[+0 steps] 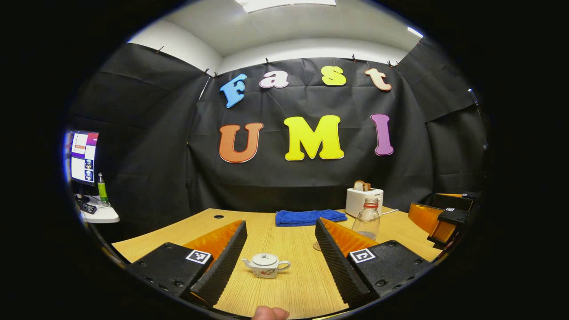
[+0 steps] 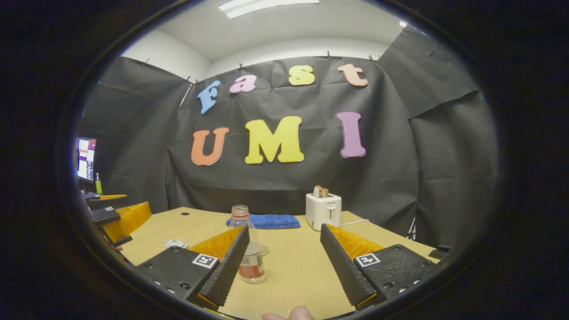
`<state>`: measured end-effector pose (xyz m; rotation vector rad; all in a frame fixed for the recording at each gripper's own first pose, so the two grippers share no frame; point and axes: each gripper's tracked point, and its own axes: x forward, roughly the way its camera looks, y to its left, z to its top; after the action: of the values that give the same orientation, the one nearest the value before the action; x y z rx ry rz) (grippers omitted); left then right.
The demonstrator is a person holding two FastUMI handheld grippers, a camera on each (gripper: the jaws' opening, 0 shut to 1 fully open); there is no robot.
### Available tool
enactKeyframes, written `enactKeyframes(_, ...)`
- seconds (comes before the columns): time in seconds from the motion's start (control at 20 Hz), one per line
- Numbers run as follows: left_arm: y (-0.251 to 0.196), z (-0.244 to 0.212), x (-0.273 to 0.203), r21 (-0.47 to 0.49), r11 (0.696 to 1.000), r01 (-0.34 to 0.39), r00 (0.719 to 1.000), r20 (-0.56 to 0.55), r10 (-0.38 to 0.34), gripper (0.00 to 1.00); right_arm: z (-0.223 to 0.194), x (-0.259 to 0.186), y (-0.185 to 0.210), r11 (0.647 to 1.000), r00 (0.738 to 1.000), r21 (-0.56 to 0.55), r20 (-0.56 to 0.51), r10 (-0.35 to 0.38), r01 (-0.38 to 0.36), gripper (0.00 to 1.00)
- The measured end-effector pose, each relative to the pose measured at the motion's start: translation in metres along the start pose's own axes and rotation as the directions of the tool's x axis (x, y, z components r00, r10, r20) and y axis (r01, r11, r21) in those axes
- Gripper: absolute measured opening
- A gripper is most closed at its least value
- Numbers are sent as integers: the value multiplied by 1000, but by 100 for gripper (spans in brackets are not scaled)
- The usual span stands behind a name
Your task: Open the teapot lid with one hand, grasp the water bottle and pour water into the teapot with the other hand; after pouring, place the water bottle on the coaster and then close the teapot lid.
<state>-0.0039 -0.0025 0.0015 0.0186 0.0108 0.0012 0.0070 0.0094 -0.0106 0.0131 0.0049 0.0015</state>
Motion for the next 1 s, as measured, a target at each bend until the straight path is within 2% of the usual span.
enactKeyframes(0.25,3,-8,-1,-5,1000,-6,999,-35,5,97,-7,2,5,1000,1000,-15,-16,21,-21,96)
enactKeyframes(0.4,1,-27,-2,-15,1000,11,995,-103,-13,97,-16,2,7,999,998,6,-26,52,-52,94)
enactKeyframes(0.5,10,-39,-2,-17,1000,-8,991,-136,6,97,-24,5,6,998,997,22,-43,64,-63,96)
enactKeyframes(0.75,25,-78,18,-38,998,-54,975,-220,44,98,-35,8,-8,999,997,21,-66,45,-43,94)
enactKeyframes(1.0,35,-94,56,-29,998,-47,970,-241,39,98,-51,21,-26,1000,995,21,-102,11,-9,96)
